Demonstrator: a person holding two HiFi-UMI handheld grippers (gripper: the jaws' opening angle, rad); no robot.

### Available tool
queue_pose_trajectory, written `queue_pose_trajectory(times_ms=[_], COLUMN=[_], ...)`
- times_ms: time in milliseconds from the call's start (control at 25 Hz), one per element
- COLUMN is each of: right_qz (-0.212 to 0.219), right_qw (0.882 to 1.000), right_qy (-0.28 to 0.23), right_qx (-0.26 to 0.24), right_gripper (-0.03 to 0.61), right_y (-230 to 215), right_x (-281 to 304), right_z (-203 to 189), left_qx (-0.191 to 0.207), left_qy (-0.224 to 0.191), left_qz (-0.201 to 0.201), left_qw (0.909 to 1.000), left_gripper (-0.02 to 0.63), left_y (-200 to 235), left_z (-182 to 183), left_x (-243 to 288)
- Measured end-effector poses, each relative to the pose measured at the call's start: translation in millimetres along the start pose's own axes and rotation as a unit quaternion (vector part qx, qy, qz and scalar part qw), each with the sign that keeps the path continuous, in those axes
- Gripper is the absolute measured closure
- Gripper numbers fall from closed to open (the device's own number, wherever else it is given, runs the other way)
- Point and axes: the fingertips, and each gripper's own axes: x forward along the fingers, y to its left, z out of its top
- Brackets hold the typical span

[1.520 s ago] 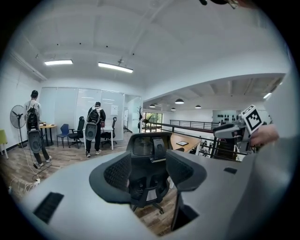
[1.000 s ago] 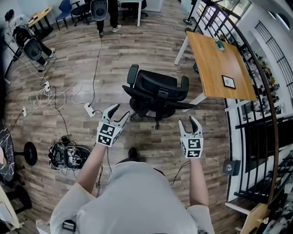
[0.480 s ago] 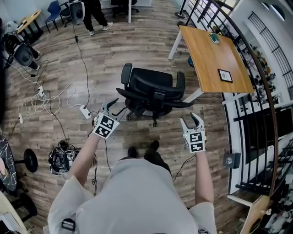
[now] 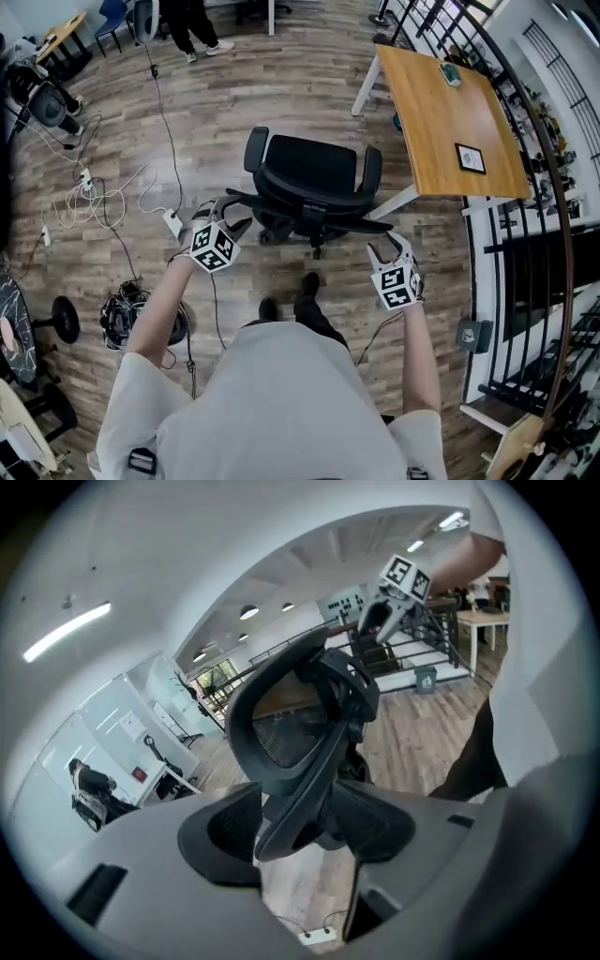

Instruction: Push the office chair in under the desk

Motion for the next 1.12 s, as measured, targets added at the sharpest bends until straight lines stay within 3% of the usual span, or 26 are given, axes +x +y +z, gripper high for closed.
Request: queue_pose_trajectory(times_ms=[120,200,480,680,840,920,1000,1120], right_qz=[0.013,0.031,0.106,0.148,0.175,0.179,0.181,0.168], right_qw=[0.999,0.999,0.987,0.971,0.949,0.943,0.939,0.926], right_qy=[0.020,0.030,0.076,0.098,0.128,0.128,0.123,0.112], right_qx=[-0.023,-0.031,-0.094,-0.162,-0.229,-0.248,-0.266,-0.319], right_gripper=[0.383,0.383,0.353,0.351,0.353,0.353,0.360,0.454], right_y=[-12.7,-19.0,-15.5,-3.4,1.3,3.4,5.3,2.6], right_x=[14.0,23.9,58.7,84.5,105.7,111.9,117.6,127.6], right_z=[-11.7,-19.0,-41.0,-50.4,-67.3,-69.7,-69.3,-69.6], left_qx=[0.058,0.076,0.110,0.105,0.180,0.216,0.239,0.264], left_qy=[0.033,0.053,0.125,0.156,0.196,0.209,0.217,0.229], left_qz=[-0.009,-0.022,-0.060,-0.072,-0.081,-0.085,-0.086,-0.086], left_qw=[0.9977,0.9955,0.9842,0.9796,0.9604,0.9500,0.9427,0.9331], left_gripper=[0.377,0.368,0.348,0.347,0.365,0.389,0.458,0.488], left_y=[3.8,4.9,1.6,2.4,5.3,5.1,7.3,9.9], left_z=[-9.5,-15.8,-46.3,-64.2,-78.4,-84.4,-87.5,-90.4], left_x=[21.1,34.3,71.0,90.8,105.4,110.5,115.5,125.1])
